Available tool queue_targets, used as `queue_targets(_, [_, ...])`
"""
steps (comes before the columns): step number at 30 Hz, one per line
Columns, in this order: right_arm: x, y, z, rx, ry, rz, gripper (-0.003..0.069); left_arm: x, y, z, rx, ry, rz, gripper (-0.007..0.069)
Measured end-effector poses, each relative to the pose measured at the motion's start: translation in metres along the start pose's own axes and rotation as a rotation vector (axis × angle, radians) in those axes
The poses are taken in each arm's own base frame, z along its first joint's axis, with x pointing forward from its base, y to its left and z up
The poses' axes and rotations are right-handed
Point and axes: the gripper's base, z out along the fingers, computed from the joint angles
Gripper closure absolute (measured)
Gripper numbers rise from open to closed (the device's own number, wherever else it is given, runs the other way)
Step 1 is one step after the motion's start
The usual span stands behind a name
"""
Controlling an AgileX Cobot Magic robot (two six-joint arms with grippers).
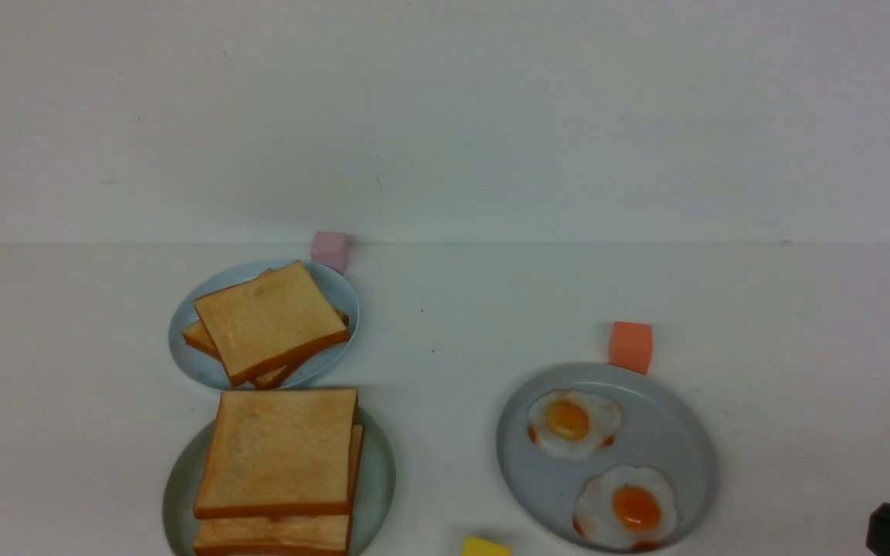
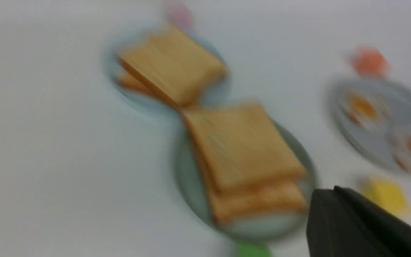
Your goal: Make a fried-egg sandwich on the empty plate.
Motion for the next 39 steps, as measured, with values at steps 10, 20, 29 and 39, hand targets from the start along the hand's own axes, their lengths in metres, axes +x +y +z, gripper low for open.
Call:
queue_targets(10, [0.0,0.0,0.0,0.0,0.0,0.0,0.0657,0.106,0.031,0.033,-0.222,-0.036,-0.102,0.0637])
queue_targets(20, [0.0,0.0,0.0,0.0,0.0,0.0,0.0652,0.117,0.032,0.037,-0.258,-0.03,-0.226,0.0629])
queue_targets(29, [0.0,0.0,0.0,0.0,0.0,0.0,0.0651,0.116,0.035,0.036,-0.3,-0.039,-0.225,0.0622])
queue_targets(39, [0.0,0.0,0.0,0.0,0.0,0.0,0.0644,0.116,0.035,0.036,-0.301,-0.039,-0.221,0.0617])
